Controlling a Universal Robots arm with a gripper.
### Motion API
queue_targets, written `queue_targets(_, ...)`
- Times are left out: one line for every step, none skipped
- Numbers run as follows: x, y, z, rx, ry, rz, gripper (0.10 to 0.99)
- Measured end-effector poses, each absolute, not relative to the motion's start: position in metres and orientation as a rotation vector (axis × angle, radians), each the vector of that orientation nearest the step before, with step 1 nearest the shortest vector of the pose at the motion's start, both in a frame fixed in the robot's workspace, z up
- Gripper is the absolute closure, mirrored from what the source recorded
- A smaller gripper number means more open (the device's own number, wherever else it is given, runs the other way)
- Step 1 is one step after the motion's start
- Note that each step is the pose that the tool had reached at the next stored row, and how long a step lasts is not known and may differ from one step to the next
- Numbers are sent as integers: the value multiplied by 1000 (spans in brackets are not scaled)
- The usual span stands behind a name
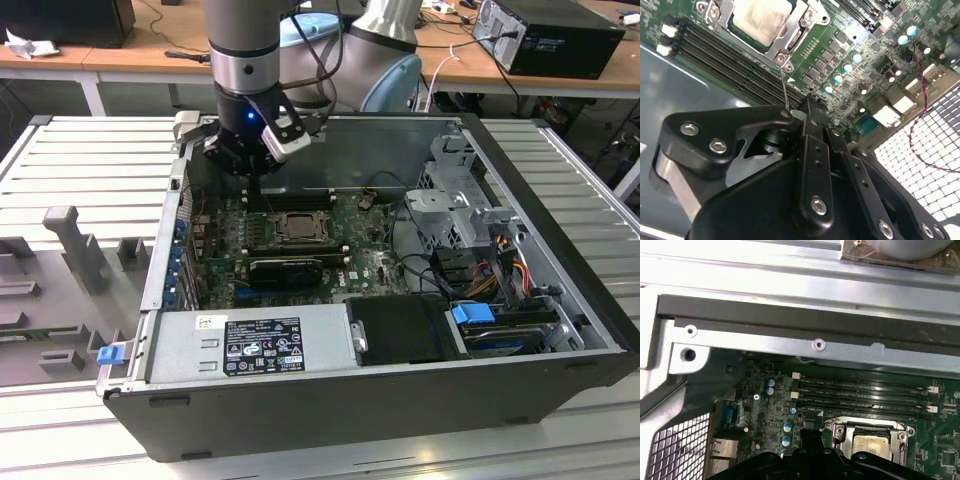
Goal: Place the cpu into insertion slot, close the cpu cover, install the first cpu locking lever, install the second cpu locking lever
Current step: 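Install the first cpu locking lever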
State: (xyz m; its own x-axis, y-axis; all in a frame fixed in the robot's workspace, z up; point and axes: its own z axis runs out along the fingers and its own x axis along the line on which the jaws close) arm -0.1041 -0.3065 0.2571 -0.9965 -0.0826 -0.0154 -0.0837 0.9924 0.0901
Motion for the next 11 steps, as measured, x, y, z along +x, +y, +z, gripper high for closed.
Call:
queue_targets(-103,-306,257,-123,3124,142,980)
queue_targets(-102,-306,257,-122,3124,142,980)
queue_targets(-102,-306,257,-122,3124,142,980)
queue_targets(-102,-306,257,-122,3124,142,980)
queue_targets(-103,-306,257,-122,3124,143,980)
queue_targets(-105,-306,257,-122,3124,143,980)
queue_targets(-108,-306,257,-122,3124,144,980)
queue_targets(-111,-306,257,-122,3124,144,980)
queue_targets(-113,-306,257,-122,3124,144,980)
queue_targets(-114,-306,257,-122,3124,144,980)
queue_targets(-114,-306,257,-122,3124,143,980)
